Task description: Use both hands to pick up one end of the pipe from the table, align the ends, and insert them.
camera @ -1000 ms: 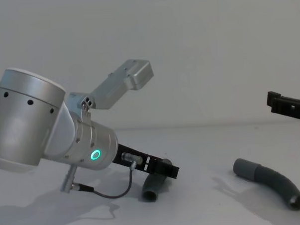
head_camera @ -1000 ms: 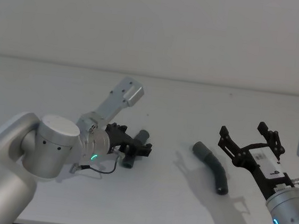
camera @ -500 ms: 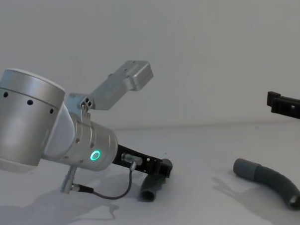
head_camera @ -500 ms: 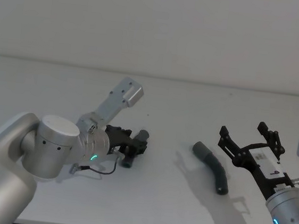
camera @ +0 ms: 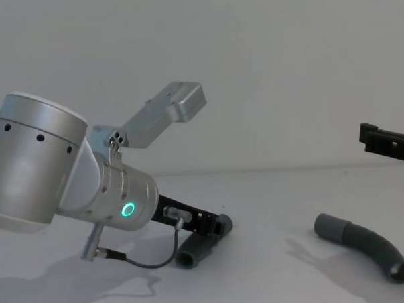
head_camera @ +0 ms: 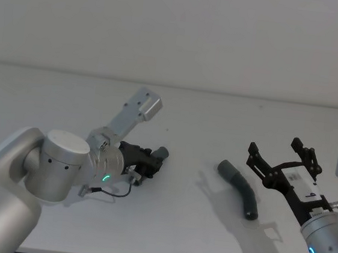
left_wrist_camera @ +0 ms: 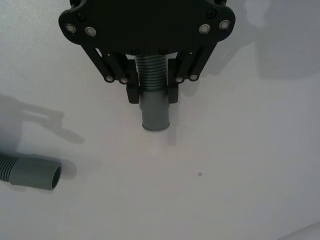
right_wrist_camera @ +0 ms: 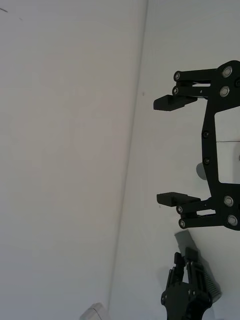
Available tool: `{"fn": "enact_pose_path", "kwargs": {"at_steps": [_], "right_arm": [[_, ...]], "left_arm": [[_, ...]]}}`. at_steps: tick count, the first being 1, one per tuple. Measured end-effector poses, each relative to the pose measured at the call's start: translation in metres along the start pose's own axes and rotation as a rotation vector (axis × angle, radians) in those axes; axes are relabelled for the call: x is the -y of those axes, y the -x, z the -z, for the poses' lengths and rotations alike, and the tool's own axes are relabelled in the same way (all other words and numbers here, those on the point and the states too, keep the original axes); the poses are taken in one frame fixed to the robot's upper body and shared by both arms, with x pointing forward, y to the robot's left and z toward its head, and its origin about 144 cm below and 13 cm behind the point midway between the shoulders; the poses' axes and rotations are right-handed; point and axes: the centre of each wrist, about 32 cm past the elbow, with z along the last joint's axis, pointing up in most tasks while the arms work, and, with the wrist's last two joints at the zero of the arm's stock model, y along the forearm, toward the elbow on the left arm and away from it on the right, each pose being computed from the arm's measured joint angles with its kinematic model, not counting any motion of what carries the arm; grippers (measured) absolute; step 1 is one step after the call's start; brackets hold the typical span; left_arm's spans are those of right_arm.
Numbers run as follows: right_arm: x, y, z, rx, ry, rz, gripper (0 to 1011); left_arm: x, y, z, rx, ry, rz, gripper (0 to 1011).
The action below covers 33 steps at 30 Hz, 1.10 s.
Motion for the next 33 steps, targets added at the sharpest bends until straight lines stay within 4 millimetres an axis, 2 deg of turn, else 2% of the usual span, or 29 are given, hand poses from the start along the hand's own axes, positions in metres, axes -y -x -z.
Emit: {"fn": "enact_pose_path", "kwargs": {"at_steps": [18,33], "right_arm": [[-0.003,-0.001,-0.005,0.037,0.032,-0.037,1001],[-0.015,-0.007,-0.022,0.139,0.217,-0.093,1001]], "left_arm": [[0.000,0.000,0.000,0.000,-0.001,0.000,323],[0.000,0.000,0.000,0.000,-0.001,0.000,323]]}}
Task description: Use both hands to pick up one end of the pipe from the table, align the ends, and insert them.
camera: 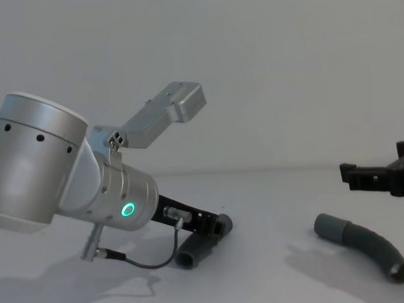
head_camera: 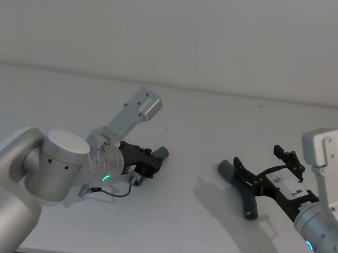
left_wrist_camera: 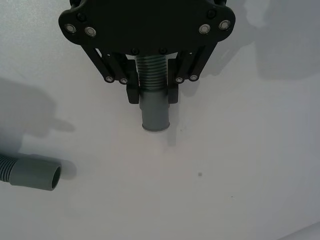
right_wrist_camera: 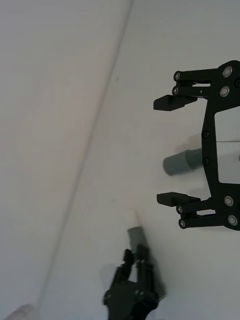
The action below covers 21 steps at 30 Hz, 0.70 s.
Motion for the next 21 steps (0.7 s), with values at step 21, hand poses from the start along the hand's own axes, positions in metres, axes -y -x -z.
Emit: {"fn": "enact_pose_path", "kwargs": {"at_steps": [21], "right_arm": [[-0.014,-0.020,-0.017,0.075,0.216,-0.042,1001]], "left_arm": [[0.000,0.000,0.000,0.000,0.000,0.000,323]]}}
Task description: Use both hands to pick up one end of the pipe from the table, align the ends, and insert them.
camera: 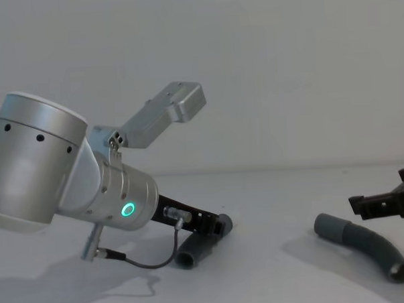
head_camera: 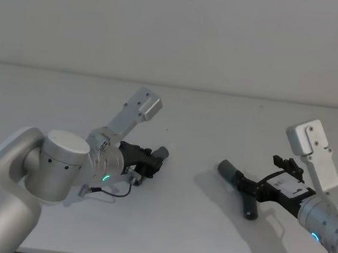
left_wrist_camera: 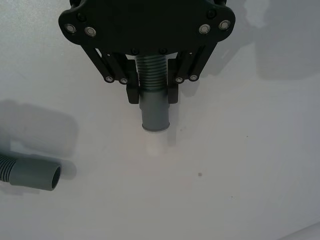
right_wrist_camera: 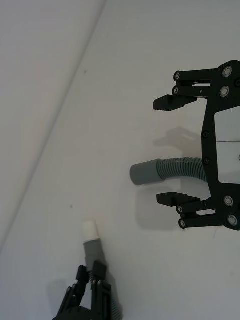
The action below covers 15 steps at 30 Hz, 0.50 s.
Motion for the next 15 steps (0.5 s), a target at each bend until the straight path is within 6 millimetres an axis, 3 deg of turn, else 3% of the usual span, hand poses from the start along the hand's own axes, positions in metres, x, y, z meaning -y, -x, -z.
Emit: {"fn": "enact_pose_path", "kwargs": {"at_steps": [15], "right_arm": [[-0.0074,-0.0054,-0.0031,-0.004,0.086,-0.038,1001]], "left_arm": [[0.0000,0.0000,0.0000,0.000,0.000,0.000,323]]}}
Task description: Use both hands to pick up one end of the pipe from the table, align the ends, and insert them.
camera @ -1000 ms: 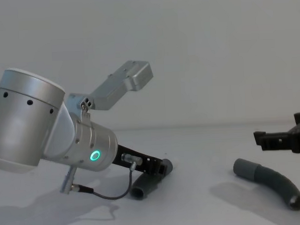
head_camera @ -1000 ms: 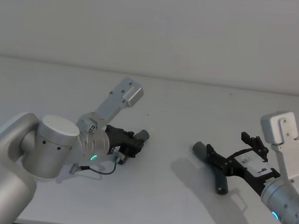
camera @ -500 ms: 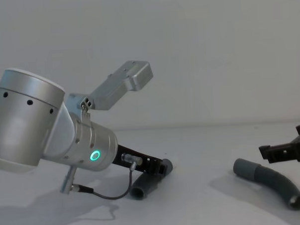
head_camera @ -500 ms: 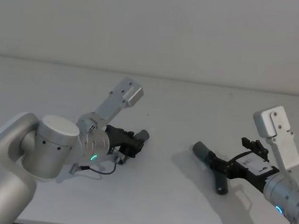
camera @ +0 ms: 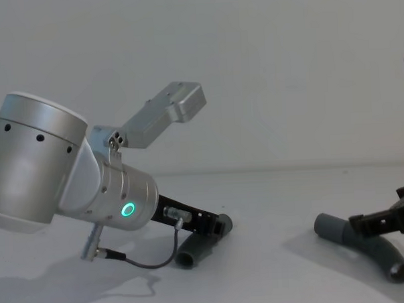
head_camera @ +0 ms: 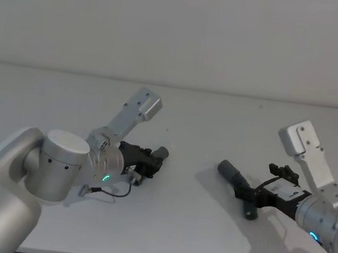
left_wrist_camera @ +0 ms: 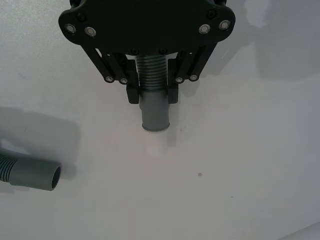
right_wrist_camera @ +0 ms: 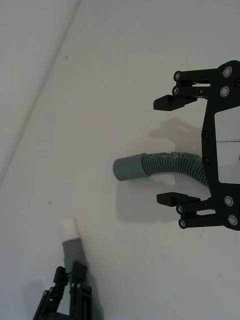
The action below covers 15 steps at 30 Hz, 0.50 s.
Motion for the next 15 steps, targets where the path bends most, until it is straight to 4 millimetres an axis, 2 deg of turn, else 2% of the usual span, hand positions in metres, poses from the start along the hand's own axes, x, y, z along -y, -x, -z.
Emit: {"fn": "enact_pose_path", "kwargs": {"at_steps": [15], "right_arm": [[-0.0103,0.0013,-0.0008,-0.028,0.045,-0.038,1001]], "left_arm": [[0.0000,0.0000,0.0000,0.000,0.000,0.000,323]]}}
